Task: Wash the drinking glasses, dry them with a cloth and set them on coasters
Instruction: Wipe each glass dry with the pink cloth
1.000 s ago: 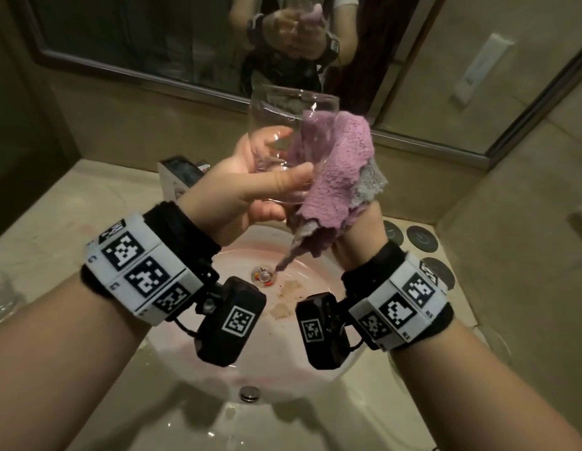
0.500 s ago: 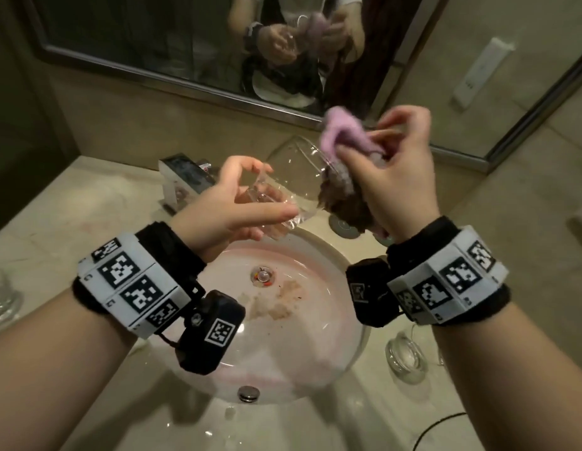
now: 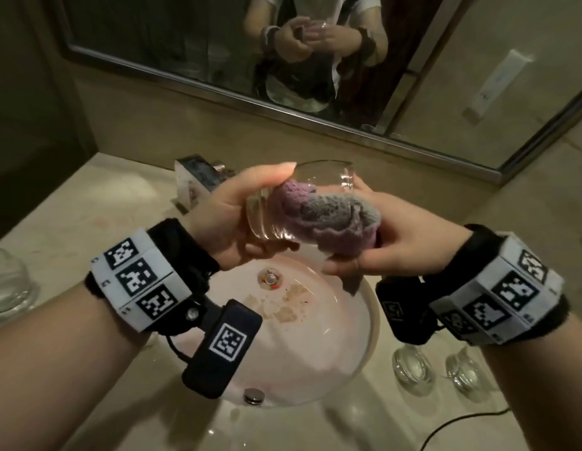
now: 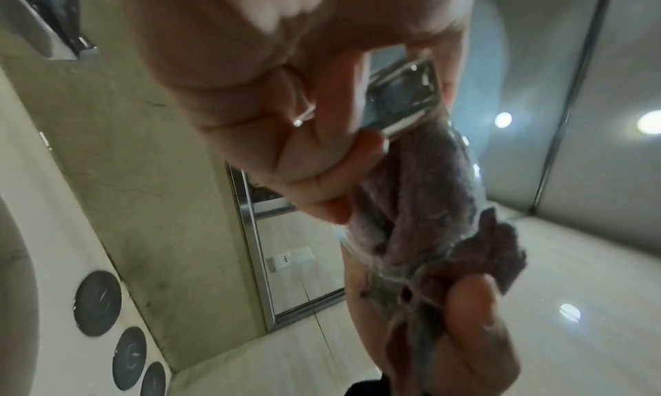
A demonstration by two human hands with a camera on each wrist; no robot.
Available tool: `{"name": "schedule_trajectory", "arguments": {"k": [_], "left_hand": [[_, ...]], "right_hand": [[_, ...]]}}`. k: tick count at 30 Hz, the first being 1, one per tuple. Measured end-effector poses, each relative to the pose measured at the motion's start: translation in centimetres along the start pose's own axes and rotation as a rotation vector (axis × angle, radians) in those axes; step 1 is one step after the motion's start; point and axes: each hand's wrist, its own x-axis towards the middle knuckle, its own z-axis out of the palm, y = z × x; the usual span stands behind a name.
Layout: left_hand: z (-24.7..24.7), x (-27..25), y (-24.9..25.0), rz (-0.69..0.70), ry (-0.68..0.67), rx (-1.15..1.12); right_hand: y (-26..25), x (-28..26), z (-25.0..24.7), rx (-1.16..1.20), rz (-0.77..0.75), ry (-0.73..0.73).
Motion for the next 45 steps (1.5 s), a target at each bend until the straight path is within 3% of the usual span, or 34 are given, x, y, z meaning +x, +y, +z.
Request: {"name": "schedule_trajectory", "arguments": {"k": [4,8,10,15,20,27,29,31,36,39,42,45], "left_hand": [[0.1,-0.1,-0.1,-0.054,0.026,0.014],[-0.1,0.0,0.3,-0.125,0.02,-0.008],[0.3,0.3,0.1,-0.155,-0.009,-0.041],[1.0,0.8,-0.1,-0.248,-0.004,-0.101],[1.0,0.8,0.1,-0.305,0.086,-0.077],[1.0,1.5,0.5,-0.309,0.126,-0.064],[0.7,1.3,0.6,-0.308,0.129,-0.078],[0.4,1.2,0.7,-0.293,0.116,-0.096],[0.2,0.9,-0.3,-0.191,0.048,0.059],[0.2,1.1,-0.5,-0.119,0.057,0.186],[0.4,1.6,0.3,0.017,0.13,0.325],[0.2,2.2,1.1,0.101,0.254,0.41]], "right_hand": [[-0.3,0.0,-0.4,-0.063,0.028,0.021],[-0.3,-1.3,-0.8,0.311,0.02,0.141],[-0.5,-1.2,-0.2,0.363,-0.004,0.121],[-0.6,-0.5,0.2,-0.061,-0.125,0.09],[-0.1,-0.3,-1.0,-0.625,-0.21,-0.048],[2.6,0.3,-0.4,-0.919,-0.282,-0.003],[2.5,0.7,0.1,-0.828,-0.266,0.017],[1.7,1.4,0.0,-0.566,-0.179,0.017],[0.7,0.9,0.2,0.222,0.252,-0.108],[1.4,0.5,0.9,0.497,0.236,-0.068],[1.7,0.8,1.3,0.809,0.17,0.096],[1.6,1.3,1.1,0.822,0.119,0.141]]}}
